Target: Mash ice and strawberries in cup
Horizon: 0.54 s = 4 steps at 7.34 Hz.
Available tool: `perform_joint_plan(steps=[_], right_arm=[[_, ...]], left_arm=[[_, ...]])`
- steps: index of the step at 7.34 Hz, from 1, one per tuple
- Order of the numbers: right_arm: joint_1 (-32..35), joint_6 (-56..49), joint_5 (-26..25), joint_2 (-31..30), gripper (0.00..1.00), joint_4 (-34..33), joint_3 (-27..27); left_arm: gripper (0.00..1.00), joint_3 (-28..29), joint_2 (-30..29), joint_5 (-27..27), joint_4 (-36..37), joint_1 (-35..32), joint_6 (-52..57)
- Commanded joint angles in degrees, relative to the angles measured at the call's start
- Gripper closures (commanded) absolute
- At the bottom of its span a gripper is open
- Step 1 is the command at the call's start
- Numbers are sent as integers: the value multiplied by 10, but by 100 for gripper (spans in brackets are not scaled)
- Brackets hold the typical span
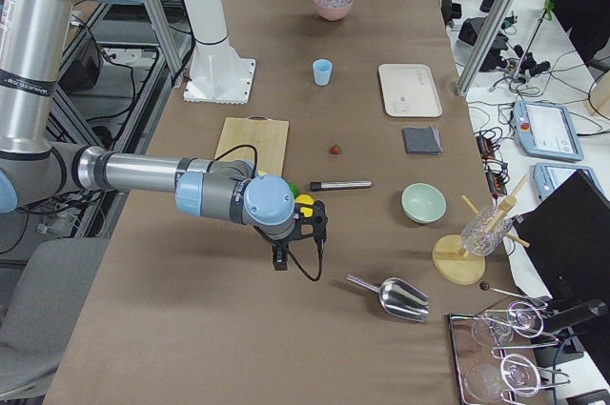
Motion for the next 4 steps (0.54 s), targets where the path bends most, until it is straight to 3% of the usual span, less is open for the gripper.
perform_joint_plan(steps=[1, 2, 4], right_arm=[[0, 0, -1, 0, 0, 1, 3], [0, -1, -1, 0, 0, 1, 6], [0, -1, -1, 2, 0, 2, 11]], left_arm=[[32, 0, 48, 18, -52, 0, -92], [32, 10, 92, 18, -123, 0, -113], [33, 31, 111, 29, -172, 1, -170]])
